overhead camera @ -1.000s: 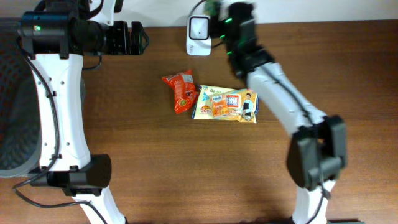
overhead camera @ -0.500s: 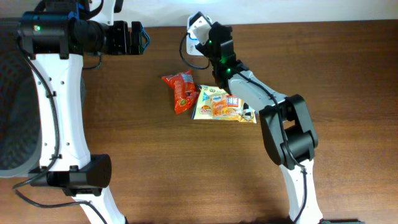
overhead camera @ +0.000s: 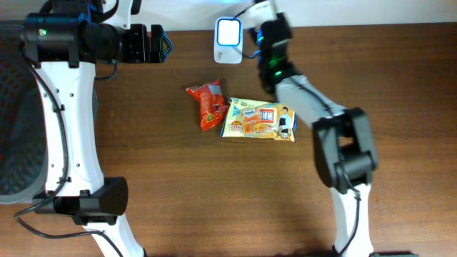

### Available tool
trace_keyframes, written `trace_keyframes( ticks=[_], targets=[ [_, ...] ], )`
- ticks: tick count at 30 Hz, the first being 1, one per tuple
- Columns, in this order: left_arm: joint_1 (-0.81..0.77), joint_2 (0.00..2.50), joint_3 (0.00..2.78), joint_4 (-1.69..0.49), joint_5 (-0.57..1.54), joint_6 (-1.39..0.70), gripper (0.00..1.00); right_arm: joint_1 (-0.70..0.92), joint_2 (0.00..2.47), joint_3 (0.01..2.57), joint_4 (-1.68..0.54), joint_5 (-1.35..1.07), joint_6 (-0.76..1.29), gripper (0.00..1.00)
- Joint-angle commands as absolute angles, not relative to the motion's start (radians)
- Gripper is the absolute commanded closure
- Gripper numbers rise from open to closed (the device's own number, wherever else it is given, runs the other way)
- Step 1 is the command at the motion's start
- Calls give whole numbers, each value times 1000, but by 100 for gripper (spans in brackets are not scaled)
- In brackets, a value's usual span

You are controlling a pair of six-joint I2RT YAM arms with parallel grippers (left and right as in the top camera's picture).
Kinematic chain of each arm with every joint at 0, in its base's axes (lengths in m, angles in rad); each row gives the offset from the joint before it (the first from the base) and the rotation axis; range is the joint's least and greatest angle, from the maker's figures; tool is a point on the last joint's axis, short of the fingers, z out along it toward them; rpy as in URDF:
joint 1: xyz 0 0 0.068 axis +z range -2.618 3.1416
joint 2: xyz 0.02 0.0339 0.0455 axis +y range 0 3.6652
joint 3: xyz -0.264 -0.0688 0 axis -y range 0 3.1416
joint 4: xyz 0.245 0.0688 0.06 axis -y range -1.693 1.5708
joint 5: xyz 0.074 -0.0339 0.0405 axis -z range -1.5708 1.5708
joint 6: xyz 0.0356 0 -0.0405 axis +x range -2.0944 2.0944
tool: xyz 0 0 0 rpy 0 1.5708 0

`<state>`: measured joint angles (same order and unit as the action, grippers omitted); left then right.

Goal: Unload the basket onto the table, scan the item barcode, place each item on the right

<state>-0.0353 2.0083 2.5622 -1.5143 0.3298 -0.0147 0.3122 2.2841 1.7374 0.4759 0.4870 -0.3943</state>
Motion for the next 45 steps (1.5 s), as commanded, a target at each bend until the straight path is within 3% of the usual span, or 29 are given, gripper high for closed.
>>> trace_keyframes(
  ticks=[1, 7, 10, 15, 16, 17, 18, 23, 25, 29, 31, 34, 37, 43, 45],
  targets=[
    [-33, 1998, 2568, -1511, 336, 5, 1, 141, 2114, 1753, 252, 653, -142, 96],
    [-33, 1998, 2568, -1511, 336, 5, 1, -233, 2064, 1752, -329, 651, 190, 96],
    [-33, 1998, 2568, -1511, 336, 5, 1, -423, 2101, 1749, -519, 553, 352, 96],
    [-33, 1998, 2568, -1511, 336, 5, 1, -622, 2165, 1736, -529, 373, 357, 96],
    [-33, 1998, 2568, -1511, 336, 5, 1, -661, 2177, 1735, -520, 390, 357, 80],
    [-33, 1998, 2568, -1511, 336, 5, 1, -686, 2183, 1735, -516, 393, 357, 36],
    [-33, 1998, 2568, -1511, 336, 5, 1, -709, 2185, 1735, -516, 392, 357, 1],
    [-33, 1998, 2568, -1511, 336, 5, 1, -735, 2105, 1740, -544, 364, 348, 1],
    [-33, 1998, 2568, -1511, 336, 5, 1, -715, 2025, 1741, -567, 242, 348, 1],
    [-33, 1998, 2568, -1511, 336, 5, 1, -657, 1847, 1741, -701, -494, 342, 1],
    [-33, 1998, 2568, -1511, 336, 5, 1, -581, 1835, 1741, -767, -774, 218, 1],
    [-33, 1998, 2568, -1511, 336, 5, 1, -376, 1855, 1737, -955, -741, -10, 1],
    [-33, 1998, 2568, -1511, 336, 5, 1, -163, 1888, 1736, -1004, -553, -26, 1],
    [-33, 1998, 2568, -1511, 336, 5, 1, 125, 1976, 1732, -1019, -465, -26, 1],
    [-33, 1998, 2568, -1511, 336, 5, 1, 220, 1989, 1732, -1022, -369, -26, 18]
  ],
)
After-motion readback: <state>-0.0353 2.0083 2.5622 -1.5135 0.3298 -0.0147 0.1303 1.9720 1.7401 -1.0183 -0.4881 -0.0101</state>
